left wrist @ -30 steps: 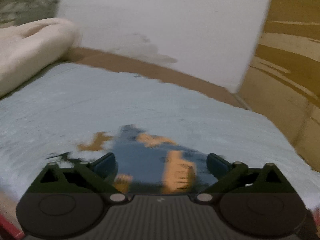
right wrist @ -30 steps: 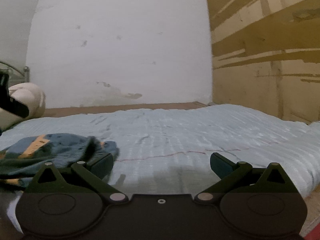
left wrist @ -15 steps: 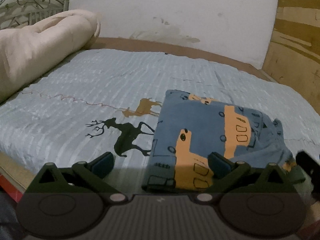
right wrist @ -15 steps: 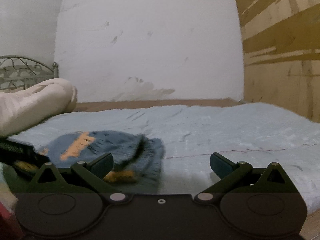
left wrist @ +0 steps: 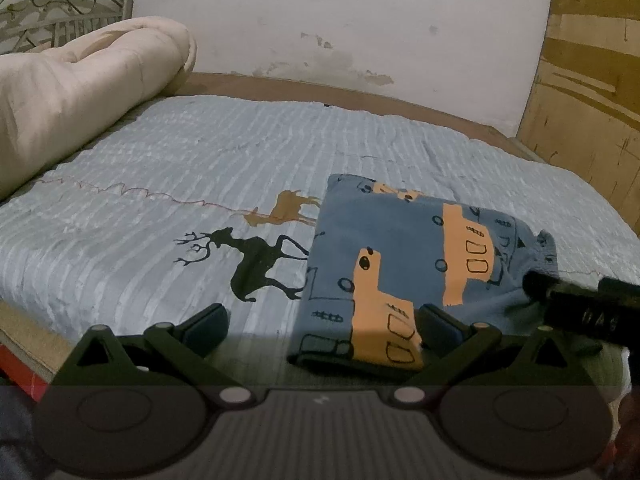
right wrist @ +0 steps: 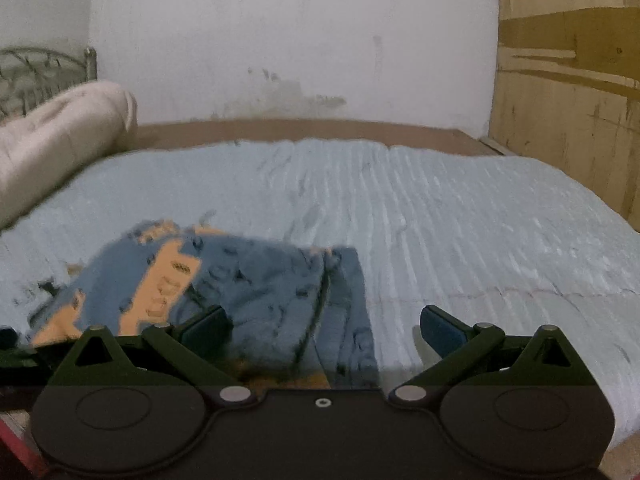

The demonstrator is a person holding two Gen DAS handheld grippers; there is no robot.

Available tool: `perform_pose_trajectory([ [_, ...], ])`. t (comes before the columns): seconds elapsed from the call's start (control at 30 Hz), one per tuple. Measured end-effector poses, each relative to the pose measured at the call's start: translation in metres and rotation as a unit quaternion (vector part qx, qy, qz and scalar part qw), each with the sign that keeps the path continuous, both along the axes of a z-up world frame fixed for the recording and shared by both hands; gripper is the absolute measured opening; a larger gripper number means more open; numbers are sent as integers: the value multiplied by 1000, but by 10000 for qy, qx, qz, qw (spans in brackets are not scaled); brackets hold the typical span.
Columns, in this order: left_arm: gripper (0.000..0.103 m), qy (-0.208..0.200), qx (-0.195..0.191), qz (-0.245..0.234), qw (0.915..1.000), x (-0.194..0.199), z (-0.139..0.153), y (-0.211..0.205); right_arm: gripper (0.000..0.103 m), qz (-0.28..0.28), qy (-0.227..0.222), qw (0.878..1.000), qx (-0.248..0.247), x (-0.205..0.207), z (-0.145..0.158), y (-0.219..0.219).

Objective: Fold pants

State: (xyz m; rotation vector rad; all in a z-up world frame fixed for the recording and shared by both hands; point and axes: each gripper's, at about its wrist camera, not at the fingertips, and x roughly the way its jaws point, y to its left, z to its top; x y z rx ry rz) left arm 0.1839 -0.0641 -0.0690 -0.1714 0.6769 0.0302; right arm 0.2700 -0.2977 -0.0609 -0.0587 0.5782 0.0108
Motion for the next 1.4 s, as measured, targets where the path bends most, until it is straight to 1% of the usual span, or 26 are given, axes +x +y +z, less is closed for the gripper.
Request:
perform_pose_trajectory([
  [0.07, 102, 21, -2, -35, 10000, -1, 1, 0, 102, -1, 59, 9997, -222, -5, -6, 0],
  [0.1, 102, 32, -5, -59, 10000, -2, 2, 1, 102, 20, 62, 9997, -253, -9, -9, -3],
  [0.27, 102, 47, -28, -150, 9999, -11, 4, 4, 102, 12, 13, 10000, -71, -31, -16, -19],
  [0.37, 102, -73, -158, -117, 9998, -21, 8, 11, 102, -7, -101, 9999, -128, -39, -16, -20],
  [0.47, 102, -278, -383, -56, 9989, -26, 12, 20, 102, 66, -369, 9992, -112, -49, -12, -20],
  [0.57, 102, -291, -476, 54, 9984, -19, 14, 26, 102, 155, -734, 9972, -51, -54, -3, -22],
  [0.63, 102, -222, -482, 120, 9985, -11, 12, 26, 102, 192, -849, 9962, -1, -46, 3, -22],
  [0.7, 102, -64, -368, 176, 9991, -4, 7, 23, 102, 230, -914, 9955, -15, -33, 6, -22],
  [0.73, 102, -63, -290, 166, 9994, -4, 6, 20, 102, 263, -890, 9957, -34, -24, 5, -21],
  [0.83, 102, -152, -8, 77, 9999, -10, 2, 12, 102, 288, -659, 9974, -63, 4, 0, -19],
  [0.9, 102, -163, 18, 37, 9999, -12, 1, 11, 102, 205, -594, 9978, -194, 21, -5, -18],
  [0.97, 102, -173, 22, 9, 9998, -13, 0, 11, 102, -25, -455, 9979, -455, 38, -14, -20],
  [1.0, 102, -175, 21, -9, 9998, -14, 0, 11, 102, -101, -395, 9981, -454, 42, -17, -24],
  [1.1, 102, -190, 28, -42, 9998, -13, -1, 11, 102, -165, -309, 9994, -82, 44, -23, -42],
  [1.2, 102, -177, 23, -71, 9998, -13, 0, 11, 102, -191, -296, 9993, 121, 37, -25, -49],
  [1.23, 102, -152, -34, -88, 9998, -14, 2, 13, 102, -174, -329, 9991, 219, 33, -24, -50],
  [1.3, 102, -157, -266, -97, 9995, -15, 7, 19, 102, -162, -410, 9983, 385, 21, -18, -48],
  [1.37, 102, -235, -552, -13, 9982, -13, 11, 25, 102, 9, -522, 9975, 478, 7, -13, -45],
  [1.4, 102, -239, -627, 41, 9977, -11, 11, 27, 102, 120, -528, 9972, 514, 0, -12, -42],
])
